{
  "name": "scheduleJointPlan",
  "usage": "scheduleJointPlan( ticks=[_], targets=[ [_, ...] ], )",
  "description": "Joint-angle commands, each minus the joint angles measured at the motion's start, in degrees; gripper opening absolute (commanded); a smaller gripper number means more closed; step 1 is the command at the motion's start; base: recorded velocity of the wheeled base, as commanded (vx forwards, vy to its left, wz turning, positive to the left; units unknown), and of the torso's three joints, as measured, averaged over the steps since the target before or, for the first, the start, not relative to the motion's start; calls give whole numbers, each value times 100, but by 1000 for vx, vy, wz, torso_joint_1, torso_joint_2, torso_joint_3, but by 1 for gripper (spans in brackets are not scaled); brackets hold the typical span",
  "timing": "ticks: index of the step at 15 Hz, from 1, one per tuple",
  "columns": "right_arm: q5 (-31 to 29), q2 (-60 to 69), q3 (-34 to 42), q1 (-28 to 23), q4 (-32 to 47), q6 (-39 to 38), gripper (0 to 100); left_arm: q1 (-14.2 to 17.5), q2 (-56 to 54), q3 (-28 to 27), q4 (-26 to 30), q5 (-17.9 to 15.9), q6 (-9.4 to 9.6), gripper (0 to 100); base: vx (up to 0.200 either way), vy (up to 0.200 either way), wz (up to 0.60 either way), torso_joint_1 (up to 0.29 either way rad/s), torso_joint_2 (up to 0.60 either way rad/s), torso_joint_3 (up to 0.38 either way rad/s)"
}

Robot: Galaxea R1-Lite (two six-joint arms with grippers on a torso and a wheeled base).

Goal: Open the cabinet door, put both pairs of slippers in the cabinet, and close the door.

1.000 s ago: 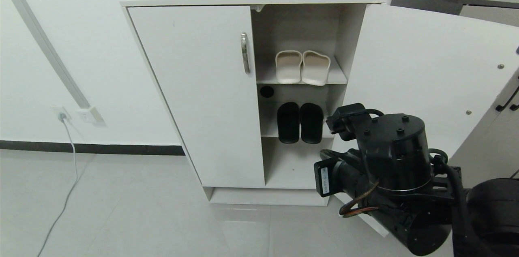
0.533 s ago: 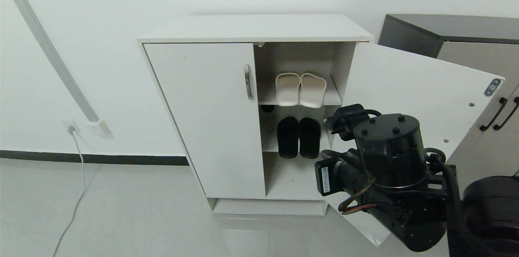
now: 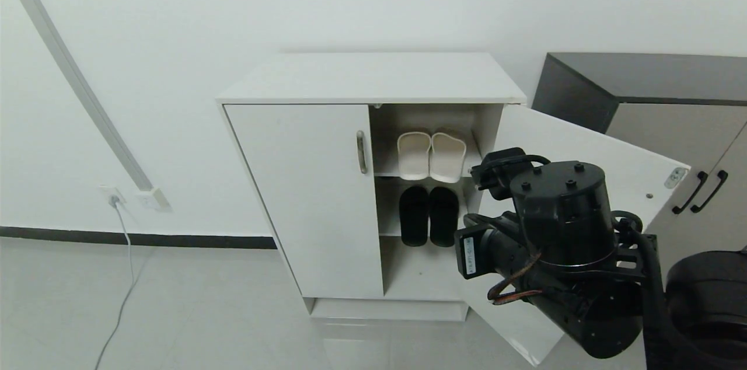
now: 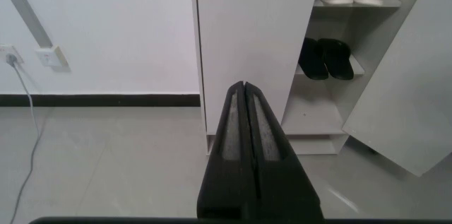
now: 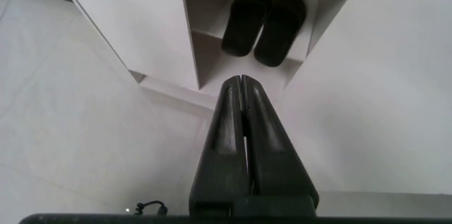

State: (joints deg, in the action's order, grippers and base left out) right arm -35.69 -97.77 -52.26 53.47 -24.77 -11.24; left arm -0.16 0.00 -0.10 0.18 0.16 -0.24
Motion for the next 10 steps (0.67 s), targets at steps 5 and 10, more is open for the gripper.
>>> scheduleJointPlan(
  ticks=[5, 10],
  targets=[
    [1, 3, -3, -12, -1, -1, 0, -2, 0, 1, -1, 2, -2, 0, 0, 0, 0, 188, -507, -315],
    [10, -14, 5, -29, -1, -1, 0, -2, 0, 1, -1, 2, -2, 0, 0, 0, 0, 219, -538, -321]
  ],
)
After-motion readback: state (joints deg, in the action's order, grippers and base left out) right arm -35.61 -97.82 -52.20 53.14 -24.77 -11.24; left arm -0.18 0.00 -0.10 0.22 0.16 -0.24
